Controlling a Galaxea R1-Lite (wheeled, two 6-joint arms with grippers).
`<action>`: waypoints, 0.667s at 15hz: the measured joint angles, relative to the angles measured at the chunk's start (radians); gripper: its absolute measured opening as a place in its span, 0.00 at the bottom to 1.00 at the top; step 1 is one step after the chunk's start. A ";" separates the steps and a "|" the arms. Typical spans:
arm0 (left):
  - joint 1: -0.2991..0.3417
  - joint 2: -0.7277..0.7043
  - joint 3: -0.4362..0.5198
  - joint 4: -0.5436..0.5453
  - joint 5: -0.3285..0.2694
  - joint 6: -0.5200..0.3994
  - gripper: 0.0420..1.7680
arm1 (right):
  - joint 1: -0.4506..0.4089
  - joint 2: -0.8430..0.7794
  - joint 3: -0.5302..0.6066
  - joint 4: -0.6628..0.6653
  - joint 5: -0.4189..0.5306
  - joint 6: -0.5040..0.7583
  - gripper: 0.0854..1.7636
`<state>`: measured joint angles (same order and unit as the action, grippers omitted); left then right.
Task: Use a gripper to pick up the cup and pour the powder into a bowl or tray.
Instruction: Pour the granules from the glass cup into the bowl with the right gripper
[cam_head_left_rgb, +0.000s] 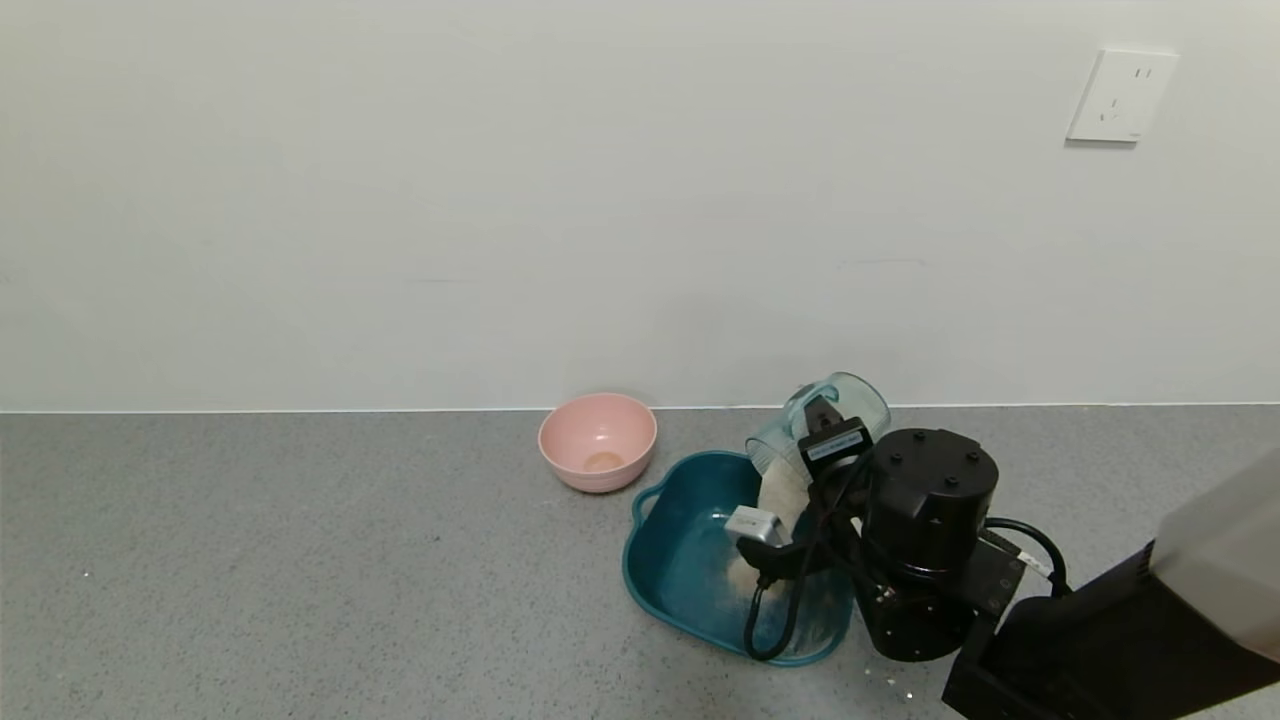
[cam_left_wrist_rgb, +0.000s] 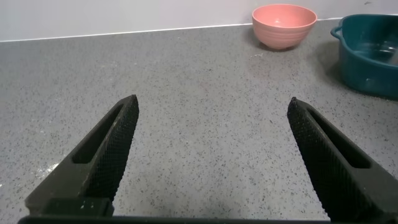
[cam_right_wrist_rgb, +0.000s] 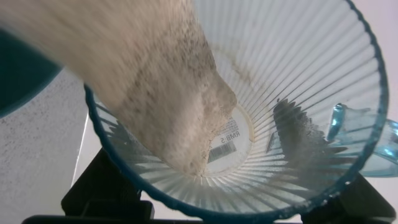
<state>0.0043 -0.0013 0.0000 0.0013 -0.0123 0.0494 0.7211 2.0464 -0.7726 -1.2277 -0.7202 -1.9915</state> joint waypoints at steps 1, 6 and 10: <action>0.000 0.000 0.000 0.000 0.000 0.000 0.97 | 0.002 -0.002 0.001 0.000 0.001 -0.012 0.74; 0.000 0.000 0.000 0.000 0.000 0.000 0.97 | 0.003 -0.013 0.002 -0.002 0.003 -0.018 0.74; 0.000 0.000 0.000 0.000 0.000 0.000 0.97 | 0.004 -0.016 -0.001 -0.065 0.002 0.042 0.74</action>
<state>0.0043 -0.0013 0.0000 0.0013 -0.0123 0.0494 0.7253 2.0300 -0.7740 -1.2930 -0.7181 -1.9494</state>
